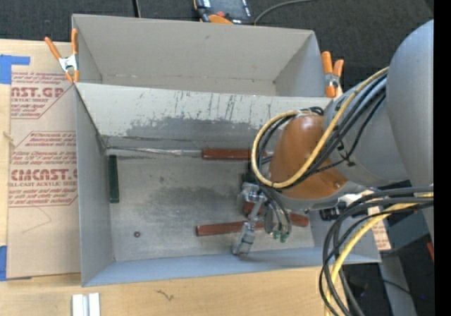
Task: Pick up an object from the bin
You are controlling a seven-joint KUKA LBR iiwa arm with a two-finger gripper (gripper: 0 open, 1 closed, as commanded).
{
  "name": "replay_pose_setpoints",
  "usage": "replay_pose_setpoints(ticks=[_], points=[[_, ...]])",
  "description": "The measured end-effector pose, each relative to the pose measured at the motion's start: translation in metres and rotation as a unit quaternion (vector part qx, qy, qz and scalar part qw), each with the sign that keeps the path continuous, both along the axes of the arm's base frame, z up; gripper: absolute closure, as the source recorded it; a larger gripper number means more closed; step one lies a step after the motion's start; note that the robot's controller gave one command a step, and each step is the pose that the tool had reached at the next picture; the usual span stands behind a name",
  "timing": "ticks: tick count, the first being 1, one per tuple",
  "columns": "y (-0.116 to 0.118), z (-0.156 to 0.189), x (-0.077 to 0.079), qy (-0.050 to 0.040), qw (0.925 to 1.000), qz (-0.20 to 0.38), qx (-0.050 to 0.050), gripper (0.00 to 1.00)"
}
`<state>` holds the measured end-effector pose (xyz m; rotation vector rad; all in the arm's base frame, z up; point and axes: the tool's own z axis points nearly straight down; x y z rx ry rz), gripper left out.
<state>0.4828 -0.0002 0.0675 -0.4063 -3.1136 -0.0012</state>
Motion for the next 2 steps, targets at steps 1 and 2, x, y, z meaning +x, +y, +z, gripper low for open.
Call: replay_pose_setpoints(ticks=[1, 2], points=[[0.0009, 0.0001, 0.0007, -0.0021, 1.0, 0.0, 0.0, 0.0], [0.0009, 0.0001, -0.0003, 0.0001, 1.0, 0.0, 0.0, 1.0]])
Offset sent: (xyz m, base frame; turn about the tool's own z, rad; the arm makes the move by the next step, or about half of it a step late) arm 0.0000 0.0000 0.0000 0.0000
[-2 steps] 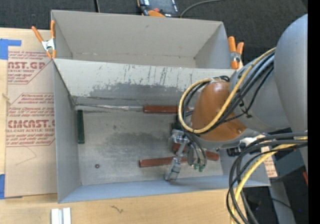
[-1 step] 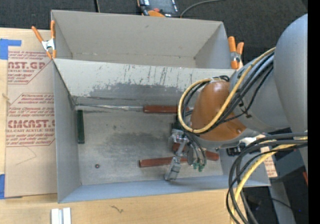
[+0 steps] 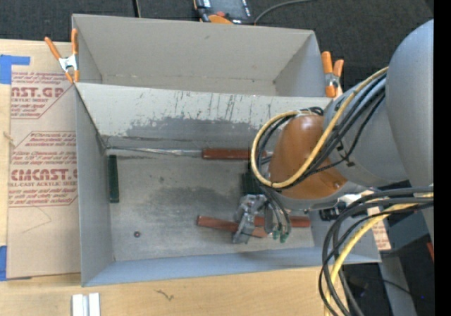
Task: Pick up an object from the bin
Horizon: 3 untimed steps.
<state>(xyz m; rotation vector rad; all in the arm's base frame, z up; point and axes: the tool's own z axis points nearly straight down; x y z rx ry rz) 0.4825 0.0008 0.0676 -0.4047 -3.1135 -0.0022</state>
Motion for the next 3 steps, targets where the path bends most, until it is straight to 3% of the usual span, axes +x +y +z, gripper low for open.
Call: replay_pose_setpoints(ticks=[2, 3], points=[[0.001, 0.019, 0.0, -0.0009, 1.0, 0.001, 0.0, 1.0], [0.002, 0.127, 0.001, -0.0051, 1.0, 0.001, 0.0, 1.0]])
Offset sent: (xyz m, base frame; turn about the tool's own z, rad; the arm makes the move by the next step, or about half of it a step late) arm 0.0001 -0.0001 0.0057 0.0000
